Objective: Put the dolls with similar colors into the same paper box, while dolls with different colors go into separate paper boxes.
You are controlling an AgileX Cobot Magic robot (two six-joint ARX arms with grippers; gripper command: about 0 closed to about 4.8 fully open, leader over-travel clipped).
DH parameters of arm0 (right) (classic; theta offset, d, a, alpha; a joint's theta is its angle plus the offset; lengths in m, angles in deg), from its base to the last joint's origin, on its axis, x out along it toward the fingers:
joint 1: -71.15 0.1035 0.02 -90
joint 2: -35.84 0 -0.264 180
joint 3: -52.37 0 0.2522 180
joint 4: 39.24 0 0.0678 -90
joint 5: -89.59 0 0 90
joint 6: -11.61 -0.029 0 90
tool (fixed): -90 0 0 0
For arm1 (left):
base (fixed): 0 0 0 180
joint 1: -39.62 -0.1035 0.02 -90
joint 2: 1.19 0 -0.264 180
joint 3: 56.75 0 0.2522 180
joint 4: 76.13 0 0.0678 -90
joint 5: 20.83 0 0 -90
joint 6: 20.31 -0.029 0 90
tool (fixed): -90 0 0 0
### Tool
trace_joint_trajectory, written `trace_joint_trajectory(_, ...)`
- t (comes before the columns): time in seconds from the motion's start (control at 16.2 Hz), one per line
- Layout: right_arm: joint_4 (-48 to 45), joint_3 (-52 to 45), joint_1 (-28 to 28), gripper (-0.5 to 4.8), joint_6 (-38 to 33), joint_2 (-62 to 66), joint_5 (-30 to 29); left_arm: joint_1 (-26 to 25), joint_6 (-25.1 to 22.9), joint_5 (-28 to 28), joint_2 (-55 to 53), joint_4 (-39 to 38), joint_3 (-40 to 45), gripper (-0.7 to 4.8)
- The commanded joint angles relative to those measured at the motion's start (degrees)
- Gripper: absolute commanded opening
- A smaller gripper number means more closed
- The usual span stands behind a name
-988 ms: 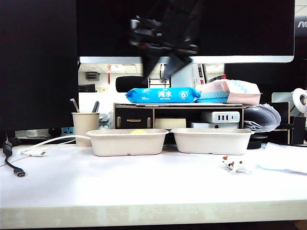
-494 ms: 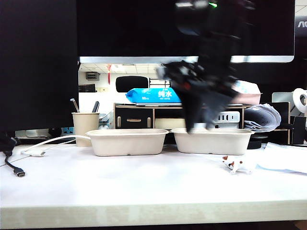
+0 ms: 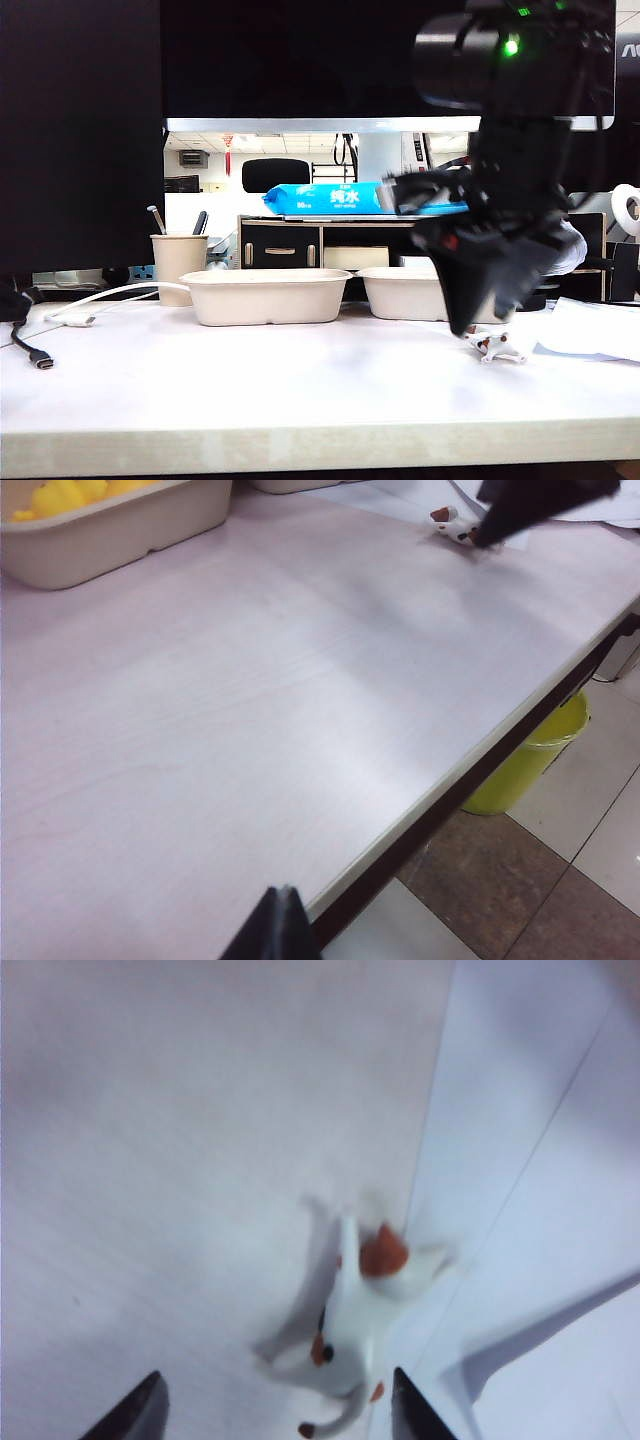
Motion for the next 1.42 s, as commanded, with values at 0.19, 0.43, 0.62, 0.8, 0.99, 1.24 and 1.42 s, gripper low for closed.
trace_joint_trajectory(0.19,-5.1,-1.2,-3.0,2.89,-2.3,-0.2,1.5,0.0,-0.2,-0.1,0.0,0.7,-0.2,-0.05)
trace_joint_trajectory(0.43,-6.4,-2.4,-5.8,2.88,-3.0,-0.1,-3.0,0.0,-0.2,-0.1,0.0,0.7,-0.2,-0.05)
trace_joint_trajectory(0.62,-7.1,-3.4,-5.9,2.88,-3.2,0.0,-5.4,0.0,-0.2,-0.1,0.0,0.7,-0.2,-0.05)
trace_joint_trajectory(0.8,-8.1,-4.4,-5.9,2.82,-3.2,0.2,-4.7,0.0,-0.2,-0.1,0.0,0.7,-0.2,-0.05)
trace_joint_trajectory(0.99,-8.5,-4.4,-5.9,2.36,-3.3,0.6,-4.9,0.0,-0.2,-0.1,0.0,0.7,-0.2,-0.05)
trace_joint_trajectory(1.24,-8.6,-4.4,-5.9,1.97,-4.5,2.3,-5.0,0.0,-0.2,-0.1,0.0,0.7,-0.2,-0.05)
trace_joint_trajectory(1.42,-9.0,-4.4,-5.9,0.89,-4.7,2.8,-5.0,0.0,-0.2,-0.1,0.0,0.7,-0.2,-0.05)
